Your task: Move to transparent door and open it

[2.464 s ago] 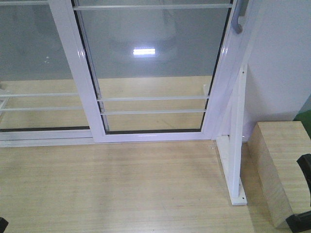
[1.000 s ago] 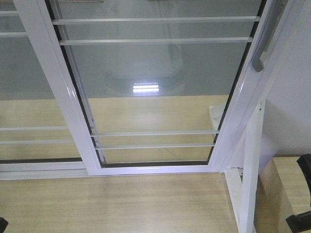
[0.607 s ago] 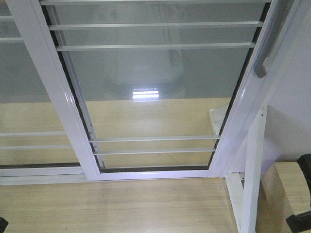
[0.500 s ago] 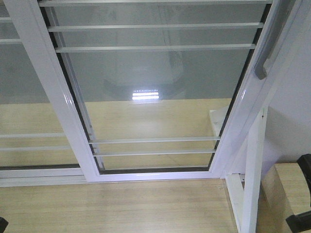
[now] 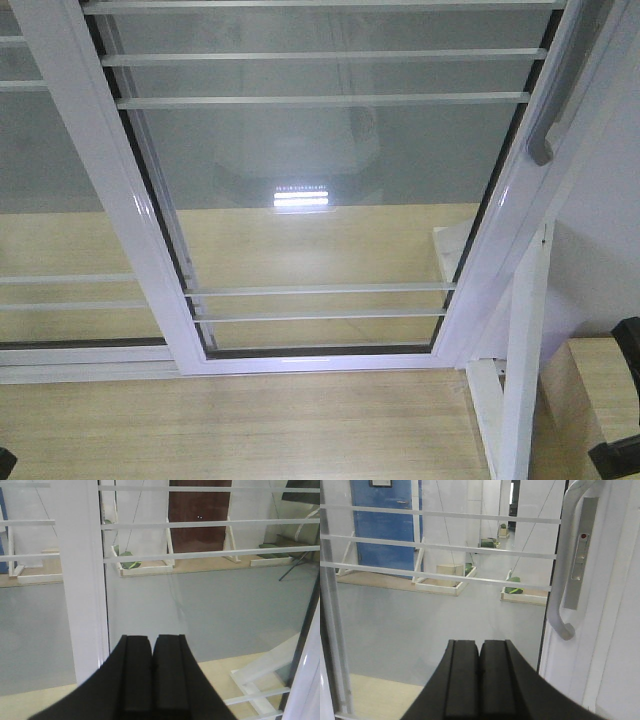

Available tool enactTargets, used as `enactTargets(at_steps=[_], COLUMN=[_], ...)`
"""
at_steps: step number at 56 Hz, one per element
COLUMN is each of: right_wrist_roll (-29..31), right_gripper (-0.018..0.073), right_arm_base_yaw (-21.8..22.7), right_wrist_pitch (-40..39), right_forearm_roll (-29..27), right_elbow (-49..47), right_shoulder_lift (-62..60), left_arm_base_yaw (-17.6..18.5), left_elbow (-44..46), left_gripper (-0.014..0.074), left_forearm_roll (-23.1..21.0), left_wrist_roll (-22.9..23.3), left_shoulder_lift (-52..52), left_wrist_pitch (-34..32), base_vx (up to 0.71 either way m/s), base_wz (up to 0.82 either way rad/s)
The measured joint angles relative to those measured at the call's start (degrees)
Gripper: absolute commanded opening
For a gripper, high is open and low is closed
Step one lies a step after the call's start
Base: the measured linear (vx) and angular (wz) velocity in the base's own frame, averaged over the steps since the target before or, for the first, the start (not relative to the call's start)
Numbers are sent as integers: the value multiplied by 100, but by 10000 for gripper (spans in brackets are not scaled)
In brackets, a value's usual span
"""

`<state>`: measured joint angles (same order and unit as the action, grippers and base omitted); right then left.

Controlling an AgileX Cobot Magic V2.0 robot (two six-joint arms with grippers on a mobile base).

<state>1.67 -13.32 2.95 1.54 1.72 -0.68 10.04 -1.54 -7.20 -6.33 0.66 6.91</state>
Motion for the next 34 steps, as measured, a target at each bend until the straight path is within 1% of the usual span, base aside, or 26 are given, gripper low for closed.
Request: enactTargets(at_steps=[34], right_wrist_roll=[0], right_gripper=[-6], right_arm_base_yaw=[0], right_wrist_pitch=[0], right_forearm_roll=[0], right_elbow=[0], right_shoulder_lift=[0], left_arm_base_yaw=[0], left_elbow=[0], left_gripper=[-6], left_forearm_roll=[0], left_wrist_roll=[0], left_shoulder_lift=[0], left_wrist_pitch=[0], base_vx=[0], base_wz=[0])
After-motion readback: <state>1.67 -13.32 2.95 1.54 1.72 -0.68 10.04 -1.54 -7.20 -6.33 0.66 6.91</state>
